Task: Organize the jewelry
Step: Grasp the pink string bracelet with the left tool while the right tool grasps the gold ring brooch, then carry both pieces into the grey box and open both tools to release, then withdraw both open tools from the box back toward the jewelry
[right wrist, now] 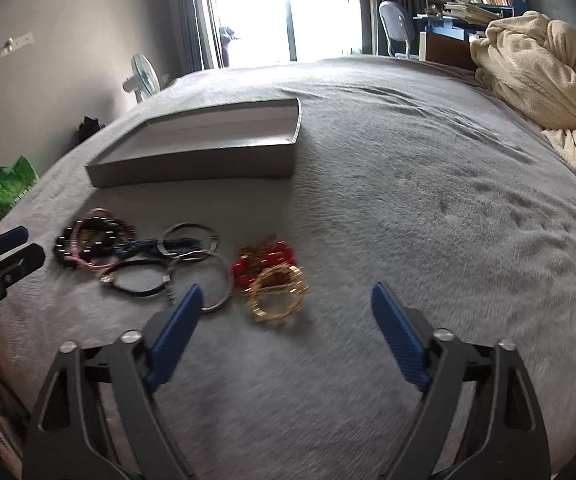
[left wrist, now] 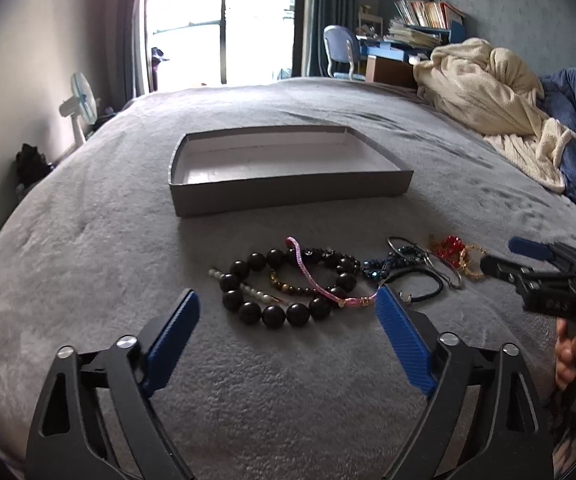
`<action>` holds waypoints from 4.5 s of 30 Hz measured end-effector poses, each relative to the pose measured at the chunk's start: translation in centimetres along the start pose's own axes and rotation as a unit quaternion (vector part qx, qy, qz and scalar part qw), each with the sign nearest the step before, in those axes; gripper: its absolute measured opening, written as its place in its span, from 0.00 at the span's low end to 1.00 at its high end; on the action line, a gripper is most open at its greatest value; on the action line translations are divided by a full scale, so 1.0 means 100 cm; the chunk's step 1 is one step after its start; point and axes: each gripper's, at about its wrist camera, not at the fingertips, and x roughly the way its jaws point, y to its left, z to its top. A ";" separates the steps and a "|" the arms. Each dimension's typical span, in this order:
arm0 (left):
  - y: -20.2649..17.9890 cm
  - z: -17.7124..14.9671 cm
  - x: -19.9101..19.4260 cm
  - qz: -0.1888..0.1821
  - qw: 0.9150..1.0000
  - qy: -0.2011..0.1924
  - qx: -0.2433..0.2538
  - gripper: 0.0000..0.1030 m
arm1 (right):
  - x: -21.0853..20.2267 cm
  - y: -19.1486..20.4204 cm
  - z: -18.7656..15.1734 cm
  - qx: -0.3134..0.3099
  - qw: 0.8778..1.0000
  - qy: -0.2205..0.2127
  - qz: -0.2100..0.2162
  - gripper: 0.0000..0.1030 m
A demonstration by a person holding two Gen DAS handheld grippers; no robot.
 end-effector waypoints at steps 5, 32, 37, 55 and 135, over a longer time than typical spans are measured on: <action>-0.002 0.002 0.007 -0.012 1.000 0.008 0.012 0.80 | 0.015 -0.001 0.005 -0.016 0.999 0.027 -0.002 0.65; 0.000 0.032 0.029 -0.051 0.998 0.040 0.019 0.03 | 0.008 -0.004 0.004 -0.005 1.000 0.004 0.030 0.12; 0.003 0.052 0.006 -0.062 0.998 0.008 0.020 0.03 | -0.001 -0.007 0.007 0.001 0.999 -0.008 0.031 0.12; 0.052 0.112 -0.035 -0.040 0.998 -0.056 -0.010 0.03 | -0.014 -0.007 0.027 -0.004 0.999 -0.029 0.039 0.12; 0.057 0.063 0.055 0.023 1.000 0.001 -0.004 0.92 | 0.044 0.004 0.085 -0.042 0.997 -0.041 0.051 0.95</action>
